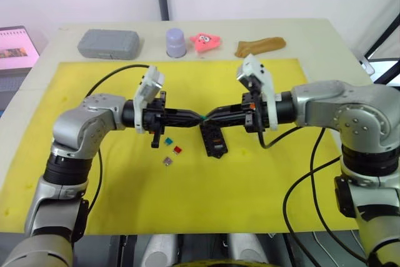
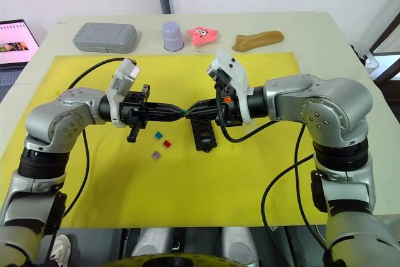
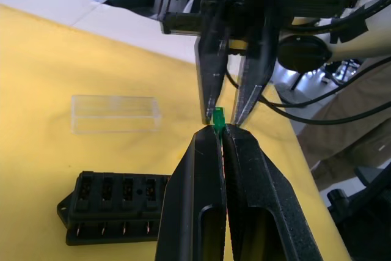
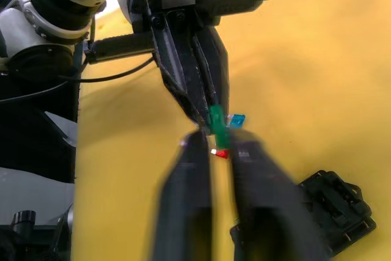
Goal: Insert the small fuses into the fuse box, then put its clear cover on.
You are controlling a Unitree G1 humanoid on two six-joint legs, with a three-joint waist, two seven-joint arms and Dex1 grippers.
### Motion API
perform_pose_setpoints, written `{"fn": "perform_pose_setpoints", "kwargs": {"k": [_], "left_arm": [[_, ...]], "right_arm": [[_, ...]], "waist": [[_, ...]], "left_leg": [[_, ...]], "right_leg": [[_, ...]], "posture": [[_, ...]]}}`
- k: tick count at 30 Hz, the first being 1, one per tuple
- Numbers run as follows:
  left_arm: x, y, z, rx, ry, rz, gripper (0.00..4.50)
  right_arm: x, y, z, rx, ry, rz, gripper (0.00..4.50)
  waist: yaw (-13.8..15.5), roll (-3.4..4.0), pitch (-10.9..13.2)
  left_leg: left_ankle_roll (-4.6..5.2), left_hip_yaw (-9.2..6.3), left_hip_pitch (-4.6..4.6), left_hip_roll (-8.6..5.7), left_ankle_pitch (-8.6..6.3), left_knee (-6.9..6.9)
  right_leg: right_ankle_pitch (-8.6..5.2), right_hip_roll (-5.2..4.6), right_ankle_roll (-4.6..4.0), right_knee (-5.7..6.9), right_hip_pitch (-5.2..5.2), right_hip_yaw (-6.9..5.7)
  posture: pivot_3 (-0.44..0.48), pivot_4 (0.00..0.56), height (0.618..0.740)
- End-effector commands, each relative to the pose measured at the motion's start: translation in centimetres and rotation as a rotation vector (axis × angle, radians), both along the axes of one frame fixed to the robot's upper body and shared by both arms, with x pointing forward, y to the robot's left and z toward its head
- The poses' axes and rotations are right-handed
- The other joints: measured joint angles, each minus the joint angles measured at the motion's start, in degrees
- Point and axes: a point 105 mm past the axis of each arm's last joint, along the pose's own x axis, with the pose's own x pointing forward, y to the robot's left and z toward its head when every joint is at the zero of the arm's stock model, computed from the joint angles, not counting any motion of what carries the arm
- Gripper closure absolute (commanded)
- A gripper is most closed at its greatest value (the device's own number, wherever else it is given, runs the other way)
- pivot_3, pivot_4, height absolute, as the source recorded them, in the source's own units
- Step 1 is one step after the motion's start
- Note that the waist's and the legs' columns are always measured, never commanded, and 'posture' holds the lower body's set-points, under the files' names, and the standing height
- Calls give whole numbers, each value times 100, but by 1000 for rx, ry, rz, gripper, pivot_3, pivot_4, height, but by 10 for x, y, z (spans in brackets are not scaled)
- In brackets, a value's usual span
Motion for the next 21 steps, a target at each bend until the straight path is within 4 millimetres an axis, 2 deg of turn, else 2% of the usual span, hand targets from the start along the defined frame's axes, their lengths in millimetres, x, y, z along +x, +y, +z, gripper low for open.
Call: {"fn": "perform_pose_setpoints", "kwargs": {"k": [1, 6, 10, 13, 15, 17, 18, 20, 21], "left_arm": [[-2, 1, 9, -9, -45, -5, 4500], [-1, 1, 9, -7, -44, -3, 4500], [5, 3, 1, 71, -24, 43, 4500], [6, 6, -6, 150, -59, 36, 3569], [6, 7, -10, 188, -82, 34, 2547], [10, 5, -22, 240, -116, 46, 1551], [11, 3, -28, 263, -133, 49, 914], [15, -1, -36, 285, -161, 63, 45], [18, -2, -40, 297, -174, 79, 45]], "right_arm": [[-3, 4, 11, 12, -58, 25, 4490], [-3, 4, 11, 13, -60, 26, 4490], [-3, 4, 13, 3, -78, 26, 4490], [4, -3, 8, -110, -197, 24, 4500], [6, -7, 3, -164, -236, 33, 4500], [16, -16, -10, -289, -360, 69, 4500], [18, -18, -16, -333, -405, 109, 4500], [22, -20, -22, -374, -444, 164, 4500], [24, -21, -24, -385, -455, 179, 4500]], "waist": [[1, 0, 0], [1, 0, 0], [0, 0, 0], [0, 0, 0], [1, 0, 1], [6, 0, 1], [5, -1, 1], [3, -1, 1], [3, -1, 2]], "left_leg": [[0, 0, 0, 0, 0, 0], [0, 0, 0, 0, 0, 0], [0, 0, 0, 0, 0, 0], [0, 0, 0, -1, 0, 0], [0, 1, 0, -3, 0, -2], [1, 2, -1, -2, 0, -2], [1, 4, 0, -4, -1, -3], [1, 5, 1, -4, -1, -2], [1, 5, 1, -4, 0, -2]], "right_leg": [[0, 0, 0, 0, 0, 0], [0, 0, 0, 0, 0, 0], [0, 0, 0, 0, 0, 0], [0, 1, 0, -2, 0, 0], [0, 2, 0, -4, 0, 0], [0, 3, 0, -6, 1, -1], [0, 4, 0, -6, 1, -1], [0, 5, 0, -8, 4, -1], [0, 5, 0, -8, 5, -1]], "posture": [[0, 150, 740], [0, 150, 740], [0, 150, 740], [0, 150, 740], [0, 150, 740], [0, 150, 740], [0, 150, 740], [0, 150, 740], [0, 150, 740]]}}
